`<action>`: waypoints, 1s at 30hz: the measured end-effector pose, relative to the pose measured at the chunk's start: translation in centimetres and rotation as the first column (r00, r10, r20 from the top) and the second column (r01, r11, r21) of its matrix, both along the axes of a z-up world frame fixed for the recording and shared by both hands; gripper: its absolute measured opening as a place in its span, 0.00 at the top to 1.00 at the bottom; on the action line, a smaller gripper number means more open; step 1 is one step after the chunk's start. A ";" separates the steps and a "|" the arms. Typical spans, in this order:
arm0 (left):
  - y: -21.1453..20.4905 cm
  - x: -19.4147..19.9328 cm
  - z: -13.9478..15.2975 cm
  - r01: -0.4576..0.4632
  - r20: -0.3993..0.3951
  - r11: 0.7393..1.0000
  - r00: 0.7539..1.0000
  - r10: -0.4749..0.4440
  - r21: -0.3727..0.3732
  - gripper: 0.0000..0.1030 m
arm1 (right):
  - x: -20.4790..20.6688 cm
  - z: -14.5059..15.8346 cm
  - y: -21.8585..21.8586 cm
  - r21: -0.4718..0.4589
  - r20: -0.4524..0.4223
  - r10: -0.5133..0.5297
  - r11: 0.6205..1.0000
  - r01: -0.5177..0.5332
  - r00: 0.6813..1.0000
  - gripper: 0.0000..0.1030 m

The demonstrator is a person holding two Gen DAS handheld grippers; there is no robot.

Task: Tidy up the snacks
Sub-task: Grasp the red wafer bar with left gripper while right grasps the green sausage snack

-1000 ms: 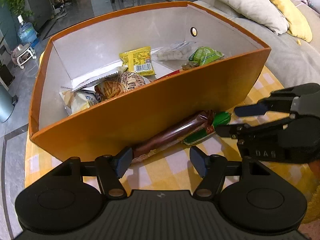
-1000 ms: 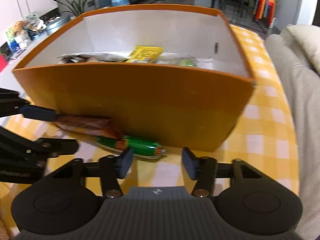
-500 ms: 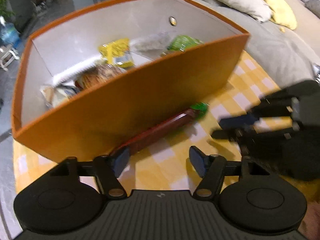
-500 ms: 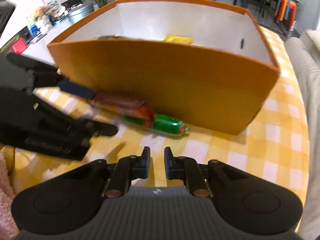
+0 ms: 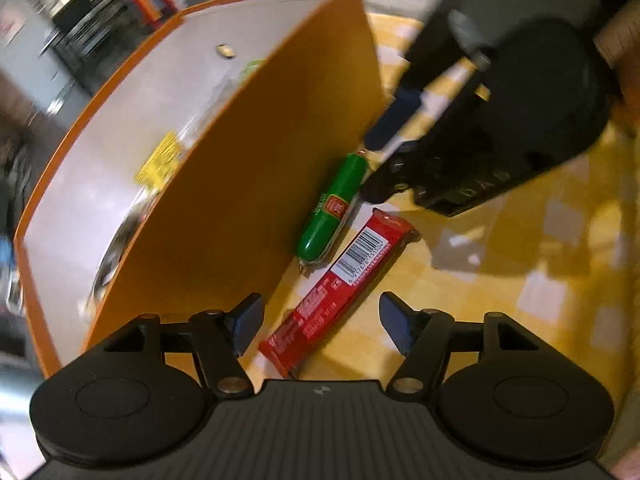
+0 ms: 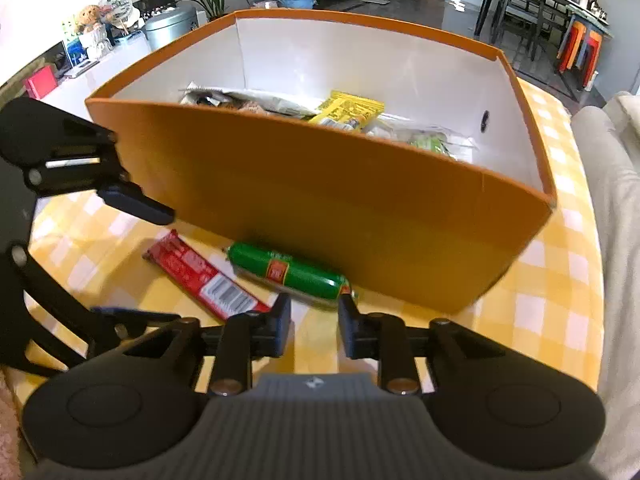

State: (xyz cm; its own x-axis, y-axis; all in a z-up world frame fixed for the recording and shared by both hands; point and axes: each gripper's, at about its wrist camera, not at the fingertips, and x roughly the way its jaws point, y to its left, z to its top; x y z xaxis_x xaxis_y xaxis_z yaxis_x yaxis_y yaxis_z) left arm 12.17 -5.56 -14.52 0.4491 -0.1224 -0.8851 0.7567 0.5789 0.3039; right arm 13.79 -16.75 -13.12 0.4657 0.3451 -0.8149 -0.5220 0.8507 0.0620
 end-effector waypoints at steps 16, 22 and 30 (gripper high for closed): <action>1.7 3.1 -0.9 -0.278 -0.276 0.950 0.933 0.232 -0.140 0.52 | 1.9 -0.7 0.3 0.025 -0.058 0.032 0.999 -0.030 0.998 0.68; 2.6 2.3 -1.0 -0.374 -0.300 0.920 0.897 0.325 -0.121 0.55 | 0.9 -0.4 0.3 0.041 -0.075 0.037 0.999 -0.034 0.997 0.82; 5.4 1.9 -1.7 -0.634 -0.380 0.768 0.735 0.561 -0.092 0.58 | -1.3 0.0 1.0 0.080 -0.100 0.056 0.996 -0.048 0.993 0.85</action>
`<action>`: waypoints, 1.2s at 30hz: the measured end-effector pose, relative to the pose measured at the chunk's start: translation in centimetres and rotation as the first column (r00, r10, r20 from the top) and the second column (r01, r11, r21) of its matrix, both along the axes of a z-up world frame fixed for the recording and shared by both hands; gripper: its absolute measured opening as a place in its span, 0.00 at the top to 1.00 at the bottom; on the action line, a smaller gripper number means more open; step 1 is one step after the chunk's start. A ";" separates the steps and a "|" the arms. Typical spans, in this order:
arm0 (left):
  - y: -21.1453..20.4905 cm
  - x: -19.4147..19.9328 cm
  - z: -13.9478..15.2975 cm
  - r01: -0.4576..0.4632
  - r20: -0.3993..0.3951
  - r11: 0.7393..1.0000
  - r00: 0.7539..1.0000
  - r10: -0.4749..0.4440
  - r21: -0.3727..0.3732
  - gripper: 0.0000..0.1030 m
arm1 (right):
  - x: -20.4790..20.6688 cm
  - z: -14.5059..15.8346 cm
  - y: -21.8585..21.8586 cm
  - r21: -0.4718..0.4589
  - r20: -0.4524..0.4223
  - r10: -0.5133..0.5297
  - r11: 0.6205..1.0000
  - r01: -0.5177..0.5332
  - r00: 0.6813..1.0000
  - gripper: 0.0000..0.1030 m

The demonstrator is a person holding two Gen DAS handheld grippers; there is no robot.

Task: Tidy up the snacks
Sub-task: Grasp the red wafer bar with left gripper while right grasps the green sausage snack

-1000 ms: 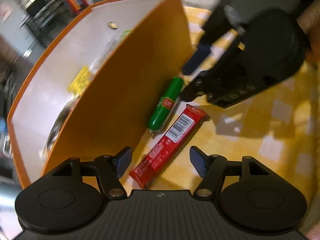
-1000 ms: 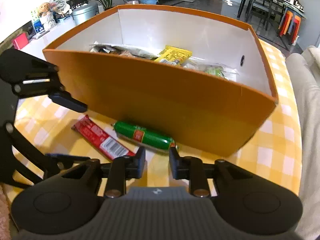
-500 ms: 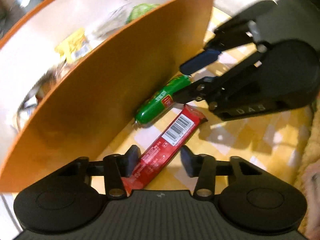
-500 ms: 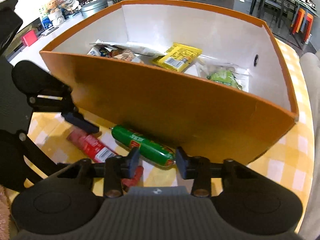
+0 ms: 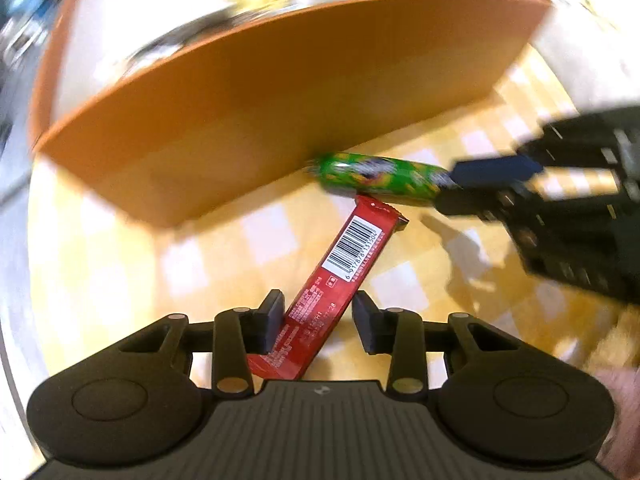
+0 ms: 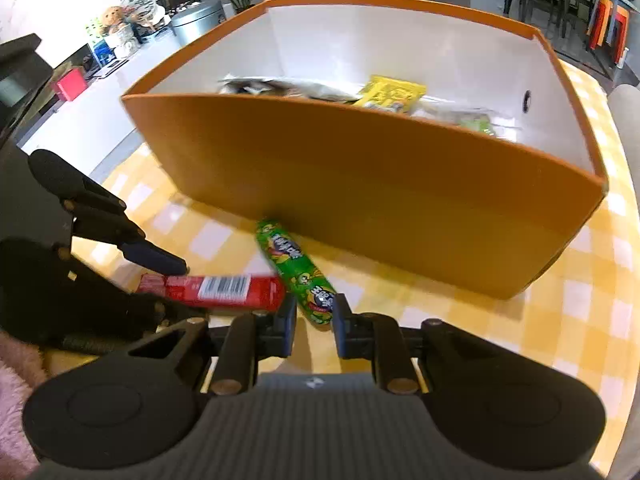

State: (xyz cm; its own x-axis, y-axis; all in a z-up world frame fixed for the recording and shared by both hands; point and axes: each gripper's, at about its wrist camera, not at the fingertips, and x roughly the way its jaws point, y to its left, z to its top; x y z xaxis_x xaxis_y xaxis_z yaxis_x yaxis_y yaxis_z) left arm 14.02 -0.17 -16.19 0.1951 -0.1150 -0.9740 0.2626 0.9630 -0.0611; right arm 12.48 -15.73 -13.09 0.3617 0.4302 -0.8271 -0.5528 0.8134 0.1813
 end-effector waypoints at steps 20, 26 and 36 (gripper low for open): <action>-1.6 1.0 -1.1 0.134 0.034 0.991 0.990 -0.134 0.007 0.35 | 2.4 -0.6 4.3 -0.126 0.004 0.189 0.974 -0.187 0.982 0.71; -0.8 0.8 -1.0 0.135 0.028 0.991 0.990 -0.135 0.022 0.48 | 2.4 -1.3 4.3 -0.139 -0.009 0.176 0.975 -0.175 0.984 0.75; -1.6 1.8 -0.8 0.101 0.020 0.993 0.995 -0.102 0.057 0.70 | 1.1 -1.0 3.7 -0.168 -0.044 0.091 0.981 -0.097 0.995 0.81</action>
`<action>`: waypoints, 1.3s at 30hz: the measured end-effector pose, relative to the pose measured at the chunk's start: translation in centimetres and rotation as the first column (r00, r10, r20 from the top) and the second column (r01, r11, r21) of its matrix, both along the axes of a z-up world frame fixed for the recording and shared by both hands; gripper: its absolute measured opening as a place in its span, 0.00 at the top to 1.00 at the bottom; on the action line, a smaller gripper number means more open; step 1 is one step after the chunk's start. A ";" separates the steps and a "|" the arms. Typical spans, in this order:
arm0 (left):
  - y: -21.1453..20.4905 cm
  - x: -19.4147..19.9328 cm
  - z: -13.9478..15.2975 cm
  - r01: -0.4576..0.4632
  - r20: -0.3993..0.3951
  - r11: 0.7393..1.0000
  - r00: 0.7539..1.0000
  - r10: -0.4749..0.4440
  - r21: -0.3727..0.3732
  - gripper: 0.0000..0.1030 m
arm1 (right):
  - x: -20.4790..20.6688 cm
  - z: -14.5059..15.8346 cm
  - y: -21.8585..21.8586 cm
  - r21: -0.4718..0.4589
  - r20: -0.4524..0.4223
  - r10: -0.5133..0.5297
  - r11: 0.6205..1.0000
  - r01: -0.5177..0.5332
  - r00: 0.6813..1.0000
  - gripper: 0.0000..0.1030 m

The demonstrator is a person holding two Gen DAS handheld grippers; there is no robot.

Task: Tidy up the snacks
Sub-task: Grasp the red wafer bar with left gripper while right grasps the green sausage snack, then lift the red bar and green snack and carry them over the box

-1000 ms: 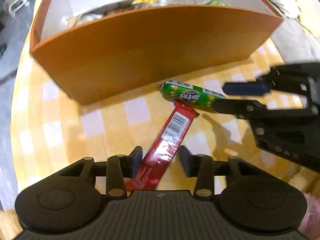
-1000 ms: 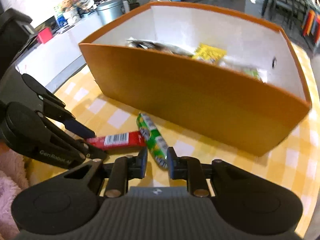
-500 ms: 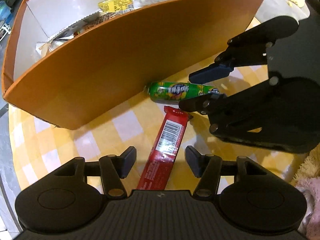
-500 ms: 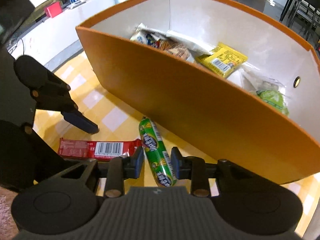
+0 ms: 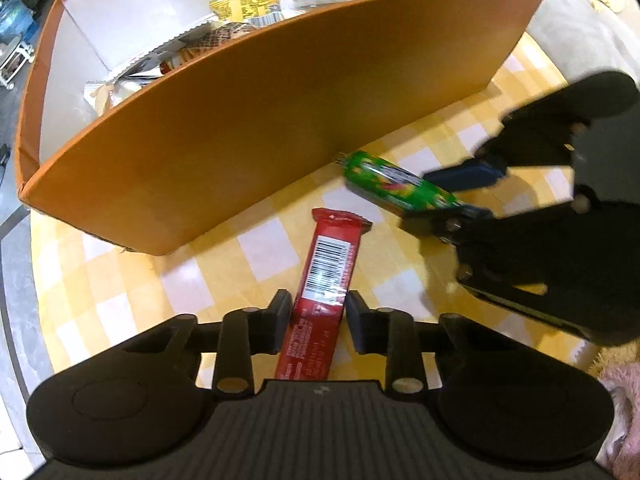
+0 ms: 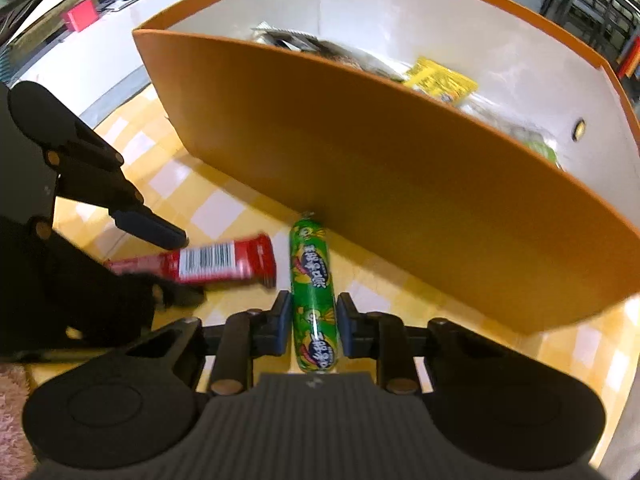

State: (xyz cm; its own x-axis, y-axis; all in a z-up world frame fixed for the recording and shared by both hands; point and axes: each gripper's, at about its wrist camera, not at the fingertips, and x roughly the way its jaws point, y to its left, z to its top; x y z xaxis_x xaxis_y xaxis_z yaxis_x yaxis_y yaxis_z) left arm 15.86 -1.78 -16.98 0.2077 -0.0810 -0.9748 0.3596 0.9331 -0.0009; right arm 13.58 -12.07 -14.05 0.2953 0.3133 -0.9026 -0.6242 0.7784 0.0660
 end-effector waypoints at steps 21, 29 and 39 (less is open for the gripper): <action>2.5 -3.6 6.9 -0.167 0.063 0.952 0.980 0.189 -0.258 0.74 | -4.2 5.2 -4.7 0.098 -0.070 -0.247 0.962 0.253 0.966 0.82; 2.0 -2.9 15.3 -0.125 0.177 0.918 0.963 0.204 -0.376 0.74 | -4.6 13.3 -6.0 0.218 0.078 -0.279 0.942 0.256 0.957 0.82; 1.8 4.8 18.7 -0.163 0.254 0.924 0.932 0.259 -0.346 0.74 | 1.8 18.3 -5.3 0.255 0.187 -0.315 0.930 0.263 0.931 0.82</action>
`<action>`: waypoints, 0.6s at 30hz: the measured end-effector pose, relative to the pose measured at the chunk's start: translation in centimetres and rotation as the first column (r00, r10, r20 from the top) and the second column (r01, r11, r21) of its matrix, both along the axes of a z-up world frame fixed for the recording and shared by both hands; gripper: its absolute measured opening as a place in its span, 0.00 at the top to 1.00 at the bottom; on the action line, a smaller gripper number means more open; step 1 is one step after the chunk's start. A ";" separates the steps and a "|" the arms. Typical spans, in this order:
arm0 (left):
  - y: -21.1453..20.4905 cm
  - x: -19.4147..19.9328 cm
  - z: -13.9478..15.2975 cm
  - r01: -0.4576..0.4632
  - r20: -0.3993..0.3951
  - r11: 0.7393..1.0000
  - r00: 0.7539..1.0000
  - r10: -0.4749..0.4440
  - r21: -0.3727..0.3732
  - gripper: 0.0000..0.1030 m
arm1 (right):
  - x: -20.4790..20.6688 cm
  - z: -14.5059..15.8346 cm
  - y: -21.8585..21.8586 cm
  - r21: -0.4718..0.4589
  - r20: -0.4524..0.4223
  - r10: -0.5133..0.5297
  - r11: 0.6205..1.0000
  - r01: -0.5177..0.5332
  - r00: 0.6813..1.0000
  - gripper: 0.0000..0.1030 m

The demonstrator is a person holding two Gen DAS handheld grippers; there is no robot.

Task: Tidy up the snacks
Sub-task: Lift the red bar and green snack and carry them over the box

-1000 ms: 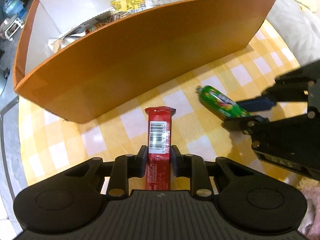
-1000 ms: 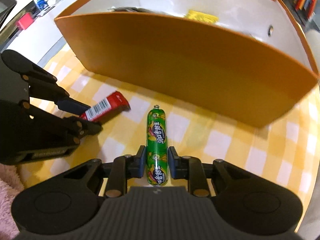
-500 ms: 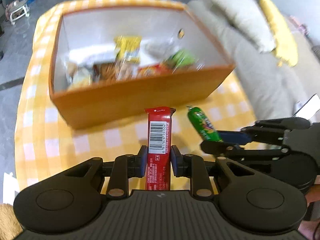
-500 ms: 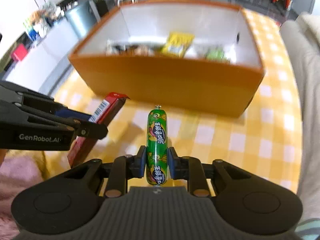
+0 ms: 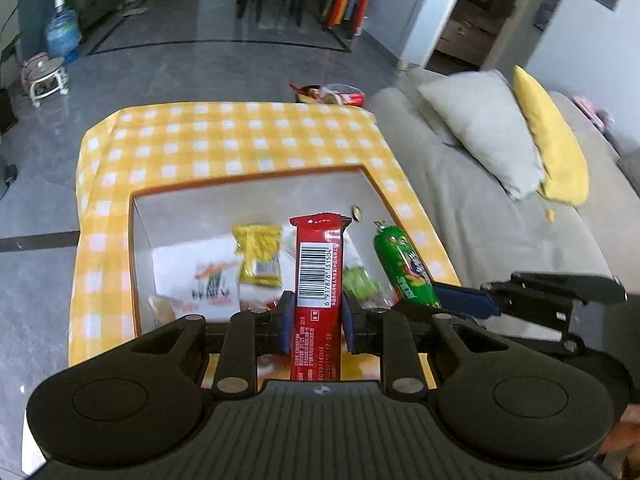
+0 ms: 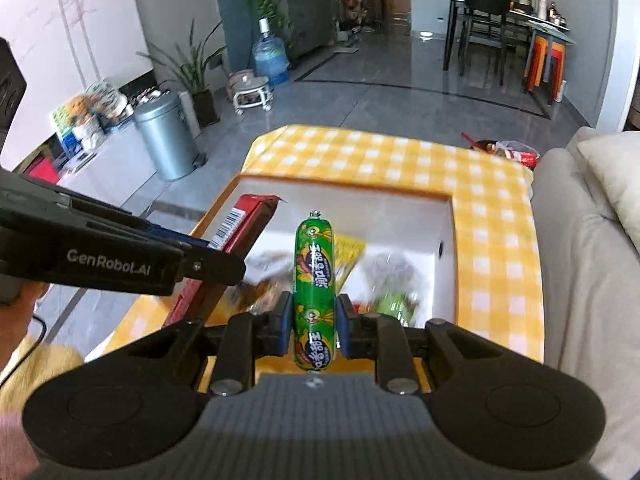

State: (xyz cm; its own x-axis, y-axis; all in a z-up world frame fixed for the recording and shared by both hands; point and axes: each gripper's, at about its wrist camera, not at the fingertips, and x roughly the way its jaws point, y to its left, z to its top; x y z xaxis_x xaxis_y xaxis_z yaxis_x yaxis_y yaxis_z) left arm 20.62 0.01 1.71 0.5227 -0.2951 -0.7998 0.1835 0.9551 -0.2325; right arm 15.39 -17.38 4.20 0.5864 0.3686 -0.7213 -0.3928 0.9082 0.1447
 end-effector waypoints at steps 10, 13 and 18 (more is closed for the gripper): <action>-0.9 6.2 -4.5 -0.061 -0.131 0.997 0.989 0.066 0.043 0.74 | 6.2 -4.3 1.5 -0.045 -0.111 -0.072 0.997 0.067 0.991 0.82; -1.2 7.2 -6.0 -0.058 -0.172 0.996 0.983 0.069 0.070 0.74 | 7.6 -6.1 1.7 -0.068 -0.151 -0.079 0.995 0.069 0.985 0.82; -1.5 8.1 -8.3 -0.037 -0.232 0.993 0.971 0.063 0.115 0.74 | 8.9 -8.7 2.0 -0.101 -0.203 -0.078 0.993 0.059 0.976 0.82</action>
State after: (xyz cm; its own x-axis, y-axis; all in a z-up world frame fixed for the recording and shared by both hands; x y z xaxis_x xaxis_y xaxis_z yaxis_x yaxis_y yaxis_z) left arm 28.69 -1.48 -6.55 0.3286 -0.1772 -0.9277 0.0872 0.9837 -0.1570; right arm 24.29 -15.41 -4.54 0.4428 0.2580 -0.8587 -0.2998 0.9452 0.1295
